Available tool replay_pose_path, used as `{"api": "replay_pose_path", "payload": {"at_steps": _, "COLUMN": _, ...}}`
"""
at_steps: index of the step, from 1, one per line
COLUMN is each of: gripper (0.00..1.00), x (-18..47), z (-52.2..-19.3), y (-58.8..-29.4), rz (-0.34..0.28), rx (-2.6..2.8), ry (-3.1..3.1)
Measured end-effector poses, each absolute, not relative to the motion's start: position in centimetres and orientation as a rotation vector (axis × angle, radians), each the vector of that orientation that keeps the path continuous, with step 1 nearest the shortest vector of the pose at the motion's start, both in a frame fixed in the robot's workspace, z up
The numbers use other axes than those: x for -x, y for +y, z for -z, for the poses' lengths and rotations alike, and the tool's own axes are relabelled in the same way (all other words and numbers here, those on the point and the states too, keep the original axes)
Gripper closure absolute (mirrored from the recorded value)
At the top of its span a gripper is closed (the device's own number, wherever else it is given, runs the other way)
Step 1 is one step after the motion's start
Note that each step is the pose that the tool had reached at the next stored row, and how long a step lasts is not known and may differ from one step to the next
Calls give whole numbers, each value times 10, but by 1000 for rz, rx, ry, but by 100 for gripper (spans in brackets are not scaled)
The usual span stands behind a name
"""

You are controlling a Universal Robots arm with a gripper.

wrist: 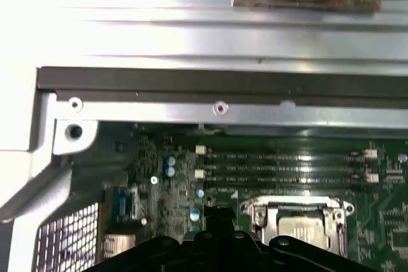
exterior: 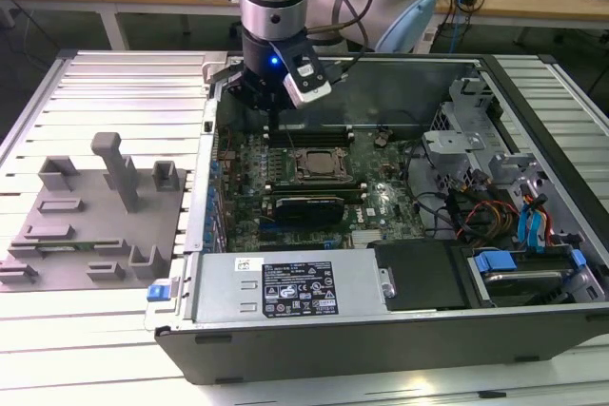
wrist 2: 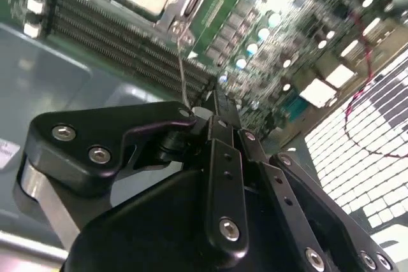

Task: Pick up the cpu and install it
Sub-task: 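Install the first cpu locking lever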

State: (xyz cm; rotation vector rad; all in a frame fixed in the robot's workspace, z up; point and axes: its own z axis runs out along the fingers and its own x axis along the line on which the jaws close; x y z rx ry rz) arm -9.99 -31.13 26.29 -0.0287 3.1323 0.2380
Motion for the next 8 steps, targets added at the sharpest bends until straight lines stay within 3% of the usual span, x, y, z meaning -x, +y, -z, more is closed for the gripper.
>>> {"api": "replay_pose_path", "payload": {"at_steps": 8, "gripper": 89, "x": 87, "z": -262, "y": -311, "rz": -239, "rx": 29, "ry": 3136}}
